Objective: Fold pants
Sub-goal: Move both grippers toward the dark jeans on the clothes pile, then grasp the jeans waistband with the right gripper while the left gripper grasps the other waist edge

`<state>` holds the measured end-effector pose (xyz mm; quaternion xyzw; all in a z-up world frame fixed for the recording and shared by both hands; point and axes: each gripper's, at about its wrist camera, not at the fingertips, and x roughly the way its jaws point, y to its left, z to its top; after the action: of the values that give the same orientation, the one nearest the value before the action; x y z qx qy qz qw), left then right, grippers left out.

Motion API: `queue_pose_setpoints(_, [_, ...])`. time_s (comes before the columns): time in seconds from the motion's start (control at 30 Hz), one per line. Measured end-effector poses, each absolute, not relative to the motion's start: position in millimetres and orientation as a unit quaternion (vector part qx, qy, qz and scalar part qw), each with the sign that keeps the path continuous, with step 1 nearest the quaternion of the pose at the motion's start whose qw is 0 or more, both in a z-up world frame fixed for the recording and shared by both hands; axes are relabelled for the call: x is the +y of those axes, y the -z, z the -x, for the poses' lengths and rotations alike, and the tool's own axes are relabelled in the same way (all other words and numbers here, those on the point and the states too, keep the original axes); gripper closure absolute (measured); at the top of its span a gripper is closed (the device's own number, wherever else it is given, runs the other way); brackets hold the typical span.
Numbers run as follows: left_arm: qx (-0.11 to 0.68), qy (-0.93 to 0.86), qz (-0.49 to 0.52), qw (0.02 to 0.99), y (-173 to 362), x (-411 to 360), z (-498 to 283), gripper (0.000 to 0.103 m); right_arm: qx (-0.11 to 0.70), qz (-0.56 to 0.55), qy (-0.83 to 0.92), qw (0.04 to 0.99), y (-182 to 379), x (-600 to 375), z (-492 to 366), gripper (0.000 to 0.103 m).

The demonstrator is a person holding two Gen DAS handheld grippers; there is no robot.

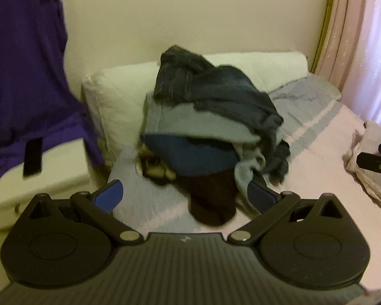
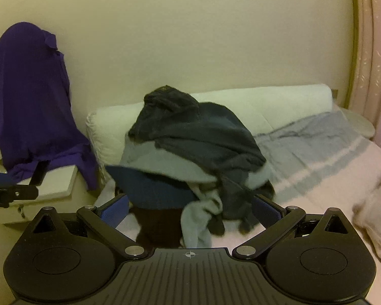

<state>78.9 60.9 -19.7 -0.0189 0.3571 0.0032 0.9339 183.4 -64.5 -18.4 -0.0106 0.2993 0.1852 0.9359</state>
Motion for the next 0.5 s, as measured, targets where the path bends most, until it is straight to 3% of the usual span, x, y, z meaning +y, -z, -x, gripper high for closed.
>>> queue_pose_setpoints(0.2, [0.356, 0.036, -0.031, 0.933, 47.9, 106.9, -196.9, 0.001, 0.288, 0.054, -0.204, 0.934, 37.7, 1.0, -276.0, 0.003])
queue_pose_setpoints(0.33, [0.351, 0.067, -0.069, 0.931, 72.1, 138.9, -284.4, 0.001, 0.292, 0.091, -0.227, 0.924, 64.9, 58.9, -356.4, 0.022])
queue_pose_setpoints(0.5, [0.347, 0.1, -0.102, 0.927, 101.2, 174.7, -375.6, 0.001, 0.285, 0.158, -0.26, 0.909, 103.2, 126.3, -443.9, 0.023])
